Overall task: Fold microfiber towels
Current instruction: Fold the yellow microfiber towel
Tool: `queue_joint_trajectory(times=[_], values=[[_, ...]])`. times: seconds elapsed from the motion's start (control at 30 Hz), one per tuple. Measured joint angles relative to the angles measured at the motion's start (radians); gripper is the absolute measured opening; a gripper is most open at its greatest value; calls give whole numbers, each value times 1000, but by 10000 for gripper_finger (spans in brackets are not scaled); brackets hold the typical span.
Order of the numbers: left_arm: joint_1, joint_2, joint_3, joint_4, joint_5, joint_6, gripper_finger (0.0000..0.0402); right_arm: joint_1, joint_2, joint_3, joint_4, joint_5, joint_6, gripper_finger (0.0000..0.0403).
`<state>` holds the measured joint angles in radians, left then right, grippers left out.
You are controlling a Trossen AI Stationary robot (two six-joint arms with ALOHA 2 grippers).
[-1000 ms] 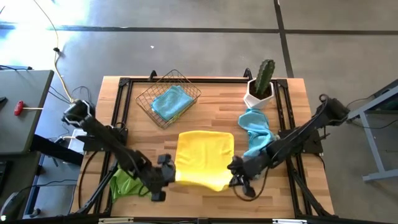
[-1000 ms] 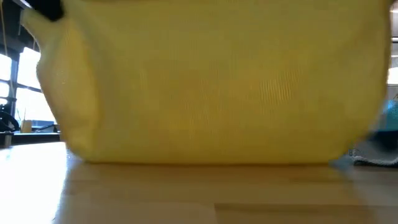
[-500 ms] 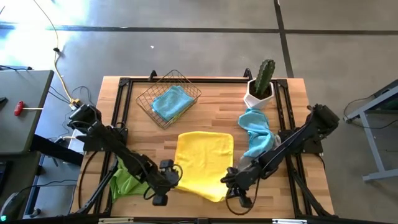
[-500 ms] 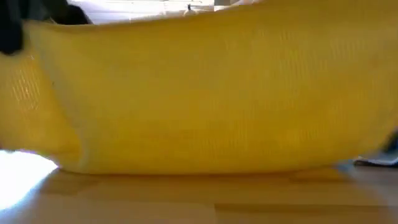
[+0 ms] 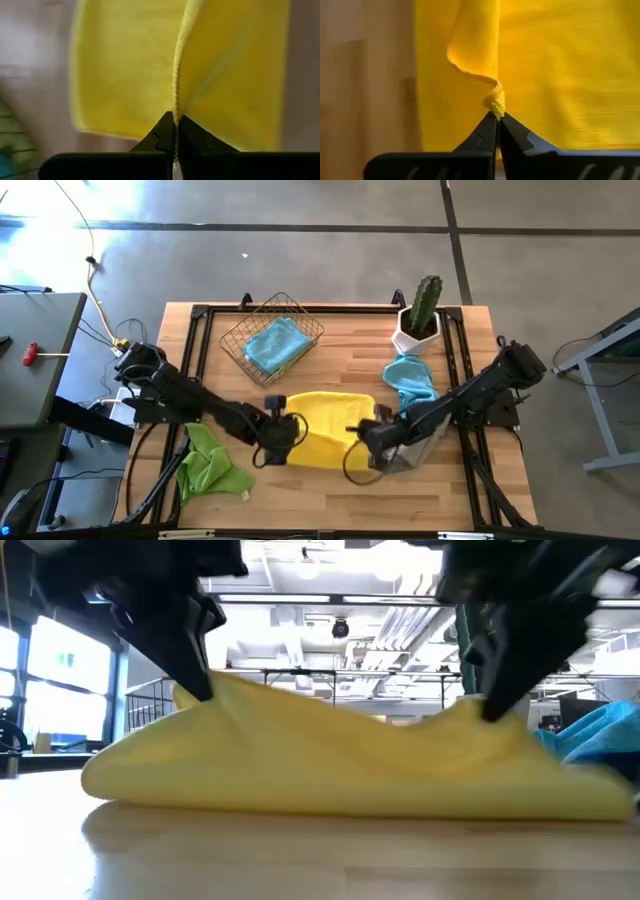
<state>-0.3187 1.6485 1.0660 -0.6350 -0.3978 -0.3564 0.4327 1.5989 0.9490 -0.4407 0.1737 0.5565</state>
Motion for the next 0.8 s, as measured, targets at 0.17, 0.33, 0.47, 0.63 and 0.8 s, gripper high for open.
queue_joint_trajectory(times=[0.17,0.33,0.47,0.63,0.8], values=[[77,0,-1,-29,-32,56,0,-94,-3,0,-75,64,-43,0],[150,0,-35,-9,-59,84,0,-185,-3,-2,-132,77,-52,0],[207,1,-103,55,-70,85,0,-237,-3,-22,-122,74,-82,0],[264,-1,-158,158,-87,113,0,-276,-3,-40,-122,62,-91,0],[294,0,-161,174,-117,108,0,-296,-3,-43,-122,63,-78,0]])
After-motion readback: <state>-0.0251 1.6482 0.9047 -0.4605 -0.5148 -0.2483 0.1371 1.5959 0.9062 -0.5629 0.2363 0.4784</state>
